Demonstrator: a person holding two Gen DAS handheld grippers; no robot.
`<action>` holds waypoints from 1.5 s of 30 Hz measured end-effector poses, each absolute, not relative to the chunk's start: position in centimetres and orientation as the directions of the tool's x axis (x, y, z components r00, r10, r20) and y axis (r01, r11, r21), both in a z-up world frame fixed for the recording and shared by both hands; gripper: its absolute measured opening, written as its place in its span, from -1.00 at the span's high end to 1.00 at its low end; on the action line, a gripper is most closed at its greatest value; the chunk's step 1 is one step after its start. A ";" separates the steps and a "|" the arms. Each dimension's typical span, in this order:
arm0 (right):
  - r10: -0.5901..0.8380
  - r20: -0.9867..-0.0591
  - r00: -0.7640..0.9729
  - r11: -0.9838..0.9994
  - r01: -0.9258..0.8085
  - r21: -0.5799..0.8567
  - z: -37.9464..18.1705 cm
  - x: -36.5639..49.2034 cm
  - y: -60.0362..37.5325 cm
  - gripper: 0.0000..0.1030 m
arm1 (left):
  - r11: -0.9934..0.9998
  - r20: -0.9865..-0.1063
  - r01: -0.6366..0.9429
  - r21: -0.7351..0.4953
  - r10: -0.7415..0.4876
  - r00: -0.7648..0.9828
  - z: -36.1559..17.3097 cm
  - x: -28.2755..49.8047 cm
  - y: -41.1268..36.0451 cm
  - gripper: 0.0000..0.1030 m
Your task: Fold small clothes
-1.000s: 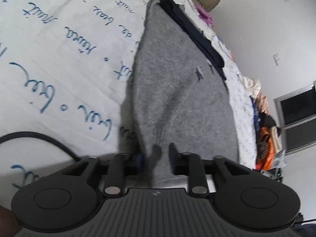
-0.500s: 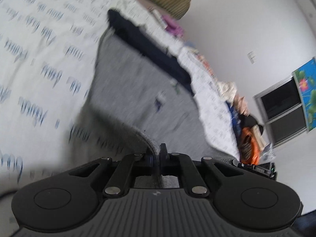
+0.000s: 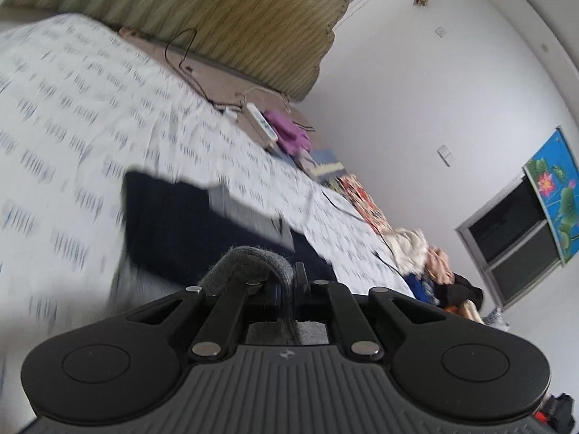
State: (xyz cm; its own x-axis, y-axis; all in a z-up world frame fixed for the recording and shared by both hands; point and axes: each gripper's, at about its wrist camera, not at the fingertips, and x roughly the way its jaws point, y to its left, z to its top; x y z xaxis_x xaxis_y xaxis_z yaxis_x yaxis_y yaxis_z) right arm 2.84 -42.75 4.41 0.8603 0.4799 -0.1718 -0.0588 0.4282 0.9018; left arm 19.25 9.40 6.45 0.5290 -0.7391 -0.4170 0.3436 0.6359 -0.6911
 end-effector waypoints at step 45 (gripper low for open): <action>0.185 -0.732 0.655 0.930 0.123 0.346 -1.9 28.1 -39.5 0.63 | 0.945 -0.746 0.315 0.093 -0.144 0.650 -4.4 39.1 -6.4 0.31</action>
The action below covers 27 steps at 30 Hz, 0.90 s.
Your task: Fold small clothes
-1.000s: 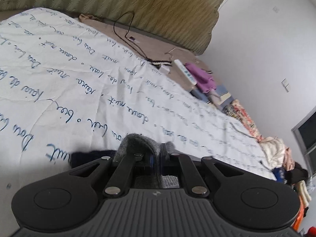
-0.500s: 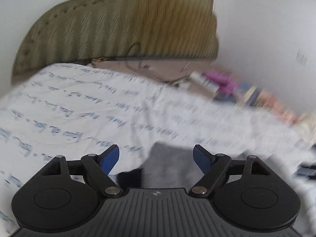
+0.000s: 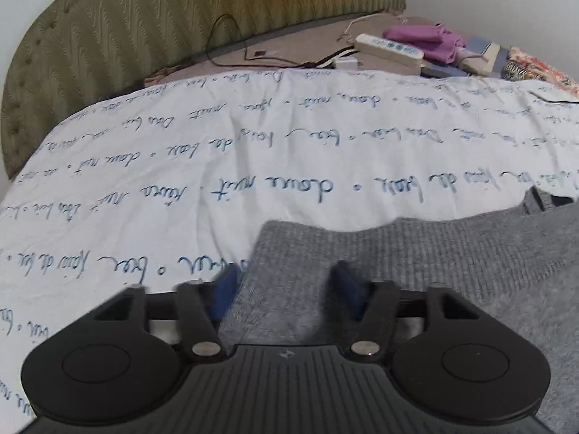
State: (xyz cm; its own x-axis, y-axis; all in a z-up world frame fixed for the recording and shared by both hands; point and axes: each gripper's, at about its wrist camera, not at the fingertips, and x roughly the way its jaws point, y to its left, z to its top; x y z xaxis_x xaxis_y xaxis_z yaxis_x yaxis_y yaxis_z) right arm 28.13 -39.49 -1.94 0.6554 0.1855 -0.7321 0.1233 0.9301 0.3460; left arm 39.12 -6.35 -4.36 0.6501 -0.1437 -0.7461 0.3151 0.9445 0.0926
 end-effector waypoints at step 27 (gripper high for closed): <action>0.132 -0.583 0.801 0.875 0.182 0.448 0.7 20.1 -41.5 -0.08 | 0.972 -0.562 0.199 0.127 -0.094 0.822 -0.1 31.9 -2.0 -0.49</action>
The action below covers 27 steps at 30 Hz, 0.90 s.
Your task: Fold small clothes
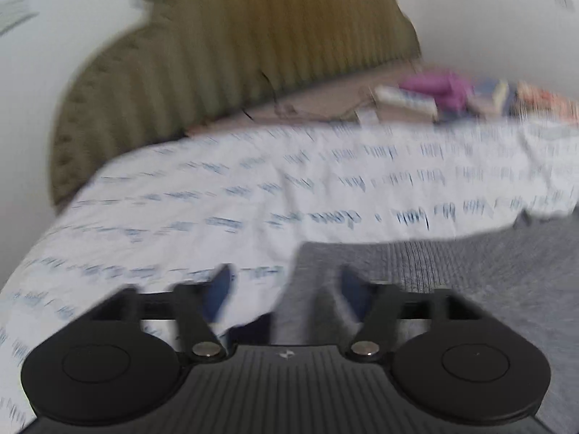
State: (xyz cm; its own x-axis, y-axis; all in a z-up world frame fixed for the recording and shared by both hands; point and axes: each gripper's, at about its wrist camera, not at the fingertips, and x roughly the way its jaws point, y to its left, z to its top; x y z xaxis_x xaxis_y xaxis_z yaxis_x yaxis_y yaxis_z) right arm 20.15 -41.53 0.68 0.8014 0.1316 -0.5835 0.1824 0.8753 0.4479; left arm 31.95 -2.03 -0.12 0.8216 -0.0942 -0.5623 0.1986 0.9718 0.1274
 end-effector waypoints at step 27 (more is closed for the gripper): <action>0.303 -0.446 0.843 0.498 0.259 0.828 -5.2 6.4 -35.3 -0.24 | 0.649 -0.532 -0.135 -0.749 -0.467 0.706 -6.2 18.4 8.1 -0.47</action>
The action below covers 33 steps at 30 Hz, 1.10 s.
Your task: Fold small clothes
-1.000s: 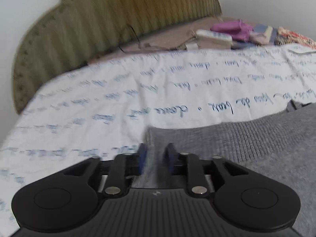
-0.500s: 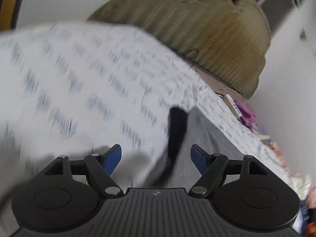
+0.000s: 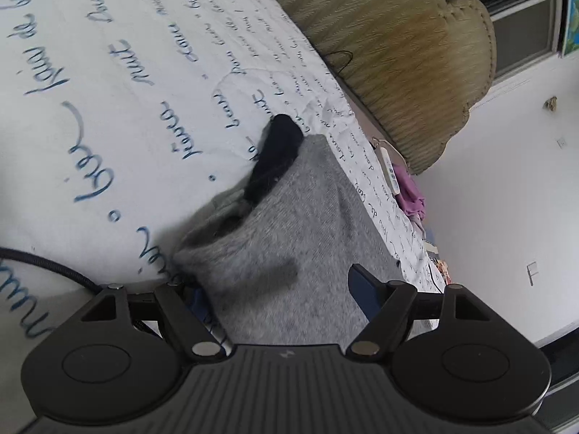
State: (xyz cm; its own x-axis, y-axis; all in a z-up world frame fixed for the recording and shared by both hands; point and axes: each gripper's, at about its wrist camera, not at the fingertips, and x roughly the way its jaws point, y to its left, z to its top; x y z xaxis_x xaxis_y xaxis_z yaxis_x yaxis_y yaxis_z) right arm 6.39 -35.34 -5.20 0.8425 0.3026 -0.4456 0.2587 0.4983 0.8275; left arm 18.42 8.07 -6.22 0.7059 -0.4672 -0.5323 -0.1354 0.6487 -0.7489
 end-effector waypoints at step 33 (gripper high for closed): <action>0.304 -0.410 0.860 0.539 0.200 0.818 -1.8 6.2 -34.5 0.80 | 0.693 -0.508 -0.033 -0.720 -0.495 0.705 -1.7 17.3 8.5 0.88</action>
State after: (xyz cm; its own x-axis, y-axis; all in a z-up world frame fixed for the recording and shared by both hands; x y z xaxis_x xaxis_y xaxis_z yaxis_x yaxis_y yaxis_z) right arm 6.18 -34.46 -1.77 0.8596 0.3044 -0.4103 0.2000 0.5386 0.8185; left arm 17.34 8.52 -1.69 0.7046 -0.4949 -0.5085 -0.0328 0.6931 -0.7201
